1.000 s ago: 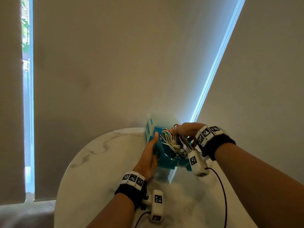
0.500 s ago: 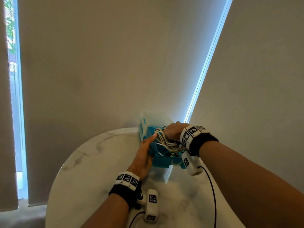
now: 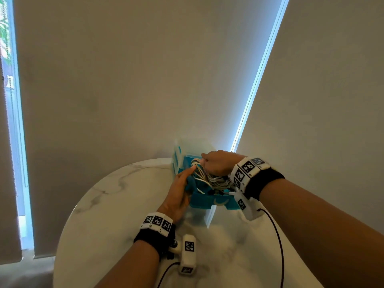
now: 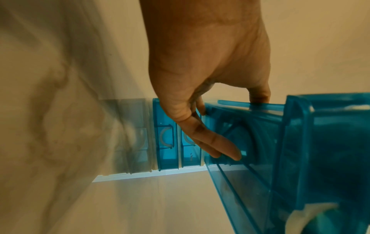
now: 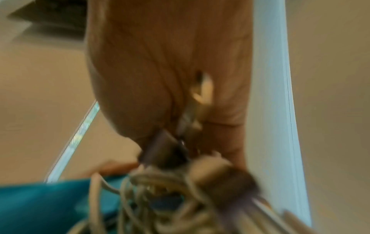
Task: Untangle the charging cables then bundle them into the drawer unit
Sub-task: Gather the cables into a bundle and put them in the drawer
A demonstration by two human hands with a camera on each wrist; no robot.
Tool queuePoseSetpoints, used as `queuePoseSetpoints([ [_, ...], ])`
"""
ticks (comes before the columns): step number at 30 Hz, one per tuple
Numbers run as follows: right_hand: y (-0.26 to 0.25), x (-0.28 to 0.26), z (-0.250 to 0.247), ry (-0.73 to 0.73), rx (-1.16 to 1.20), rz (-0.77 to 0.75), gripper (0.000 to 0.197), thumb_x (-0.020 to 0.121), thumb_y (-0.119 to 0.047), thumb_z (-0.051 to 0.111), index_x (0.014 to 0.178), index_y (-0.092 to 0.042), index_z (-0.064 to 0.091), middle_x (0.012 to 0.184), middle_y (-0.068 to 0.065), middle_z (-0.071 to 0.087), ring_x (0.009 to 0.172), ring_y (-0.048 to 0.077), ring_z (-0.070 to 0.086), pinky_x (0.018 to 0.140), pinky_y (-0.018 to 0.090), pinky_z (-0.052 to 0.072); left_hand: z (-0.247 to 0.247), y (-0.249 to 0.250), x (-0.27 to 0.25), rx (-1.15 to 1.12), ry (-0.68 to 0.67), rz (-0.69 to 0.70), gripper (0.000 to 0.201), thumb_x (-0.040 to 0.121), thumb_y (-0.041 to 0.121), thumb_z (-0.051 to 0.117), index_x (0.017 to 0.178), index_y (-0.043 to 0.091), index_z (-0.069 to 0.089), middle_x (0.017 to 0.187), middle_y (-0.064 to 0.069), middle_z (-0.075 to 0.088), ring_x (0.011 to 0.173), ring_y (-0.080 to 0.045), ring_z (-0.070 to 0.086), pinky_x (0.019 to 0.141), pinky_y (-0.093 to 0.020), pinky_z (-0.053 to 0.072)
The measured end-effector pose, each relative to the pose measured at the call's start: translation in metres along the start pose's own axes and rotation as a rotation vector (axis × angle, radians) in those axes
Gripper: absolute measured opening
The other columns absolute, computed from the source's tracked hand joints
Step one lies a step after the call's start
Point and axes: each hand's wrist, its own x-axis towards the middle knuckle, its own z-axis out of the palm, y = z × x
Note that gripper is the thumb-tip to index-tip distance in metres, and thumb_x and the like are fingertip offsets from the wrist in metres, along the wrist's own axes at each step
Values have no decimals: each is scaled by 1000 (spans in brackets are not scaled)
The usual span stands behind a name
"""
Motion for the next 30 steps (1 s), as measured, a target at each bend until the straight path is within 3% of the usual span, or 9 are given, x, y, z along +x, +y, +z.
queuePoseSetpoints([
  [2,-5,2,1,-67,-58,35,63,115,-51,28,152,-5,51,148,15,61,136,34,58,117,47,45,0,0,0,16,3,5,65,91,55,80,147,27,64,141,-19,70,130,-43,68,111,-67,51],
  [6,-2,8,9,46,-217,60,45,115,-46,38,109,-9,65,103,8,64,103,28,63,87,36,48,3,2,-2,13,16,23,59,96,52,76,145,20,66,141,-22,70,132,-46,65,114,-68,48],
  [10,-3,15,14,161,-117,105,42,108,-43,60,125,-5,65,128,14,51,116,32,63,88,37,48,7,2,-4,15,32,31,58,98,51,73,146,19,64,143,-21,69,132,-43,66,112,-64,52],
  [14,1,30,20,320,48,132,45,86,-50,87,85,-12,64,105,10,69,91,28,69,73,34,54,10,2,-7,30,21,23,54,99,52,71,144,21,67,138,-18,72,130,-42,68,114,-66,49],
  [18,-1,28,20,413,170,151,56,76,-53,93,104,-11,68,101,8,69,92,28,70,81,39,63,13,-3,-8,12,11,38,54,100,55,69,146,26,64,139,-19,71,130,-43,67,113,-70,48],
  [21,-3,27,26,461,138,116,39,85,-47,87,100,-14,73,100,7,73,92,28,72,81,38,64,14,-2,-7,15,25,37,58,98,57,72,145,25,64,137,-20,72,128,-45,68,112,-70,49],
  [25,1,21,16,272,5,-5,32,101,-49,64,110,-21,76,105,3,74,96,24,71,87,37,62,12,0,-4,48,47,35,69,92,64,76,148,27,60,139,-15,72,129,-40,69,111,-67,51],
  [28,1,17,14,-32,87,-29,49,111,-44,42,141,-11,62,138,13,67,124,32,64,108,44,52,11,1,-5,54,56,34,67,93,64,74,148,27,61,138,-15,72,130,-41,68,114,-67,48],
  [30,4,16,22,-70,167,62,52,116,-30,35,159,-1,42,164,23,42,151,40,40,125,49,31,11,3,-7,53,54,36,60,97,59,72,147,26,63,138,-15,73,130,-40,68,114,-63,50],
])
